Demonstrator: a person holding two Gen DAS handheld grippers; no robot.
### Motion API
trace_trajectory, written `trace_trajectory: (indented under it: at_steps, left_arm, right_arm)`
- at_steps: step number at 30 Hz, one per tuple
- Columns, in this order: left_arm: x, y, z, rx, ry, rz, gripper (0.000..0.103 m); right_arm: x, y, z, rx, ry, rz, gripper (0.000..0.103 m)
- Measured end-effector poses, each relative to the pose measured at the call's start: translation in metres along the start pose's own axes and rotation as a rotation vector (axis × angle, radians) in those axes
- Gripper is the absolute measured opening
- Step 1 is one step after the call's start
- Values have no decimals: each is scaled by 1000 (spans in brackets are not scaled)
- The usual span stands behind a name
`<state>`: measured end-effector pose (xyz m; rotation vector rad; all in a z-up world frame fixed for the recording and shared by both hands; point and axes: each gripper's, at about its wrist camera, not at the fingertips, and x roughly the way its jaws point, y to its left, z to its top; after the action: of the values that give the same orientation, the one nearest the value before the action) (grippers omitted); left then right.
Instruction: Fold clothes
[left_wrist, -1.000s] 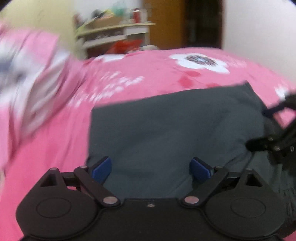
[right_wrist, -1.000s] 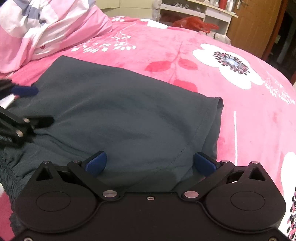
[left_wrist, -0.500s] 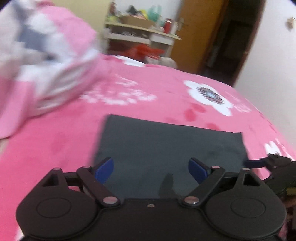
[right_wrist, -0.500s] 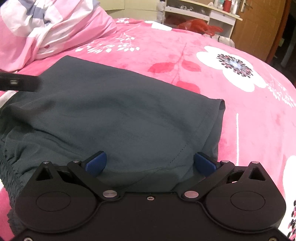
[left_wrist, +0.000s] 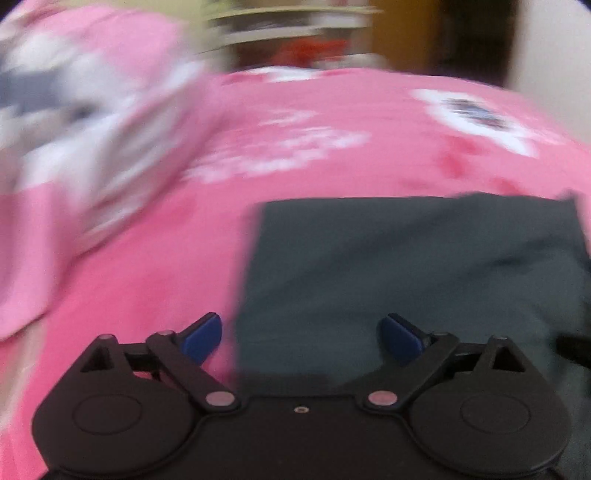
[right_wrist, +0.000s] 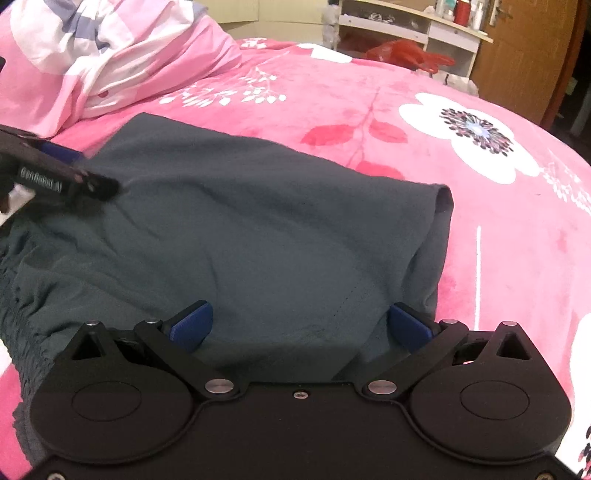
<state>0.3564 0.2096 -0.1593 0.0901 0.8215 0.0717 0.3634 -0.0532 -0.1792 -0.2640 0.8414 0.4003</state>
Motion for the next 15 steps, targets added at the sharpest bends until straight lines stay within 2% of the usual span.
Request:
trace_trajectory:
  at_steps: [2,4,5,8,11,13,15]
  left_arm:
    - [-14,1,1,-17,-53,-18,90]
    - [-22,-9,5,-12,-79,-85,90]
    - [-23,-21,9,22,-79,-134,90]
    - [-19,-62,17,166,-99,-194,90]
    - [-4,-97,20,313,-128,-144,90]
    - [16,-101,24,303,-93,-161,92]
    - [35,-96,34,248,-59,-175,96]
  right_arm:
    - [0,0,0,-2,0,0,103]
    - [0,0,0,-2,-1,1,103]
    - [0,0,0,-2,-2,1,103]
    - [1,0,-1,-3,-5,1,103]
    - [1,1,-1,-5,-7,-1,103]
    - [1,1,-2,-5,-8,1,103]
    - [1,0,-2,-4,-11,6,103]
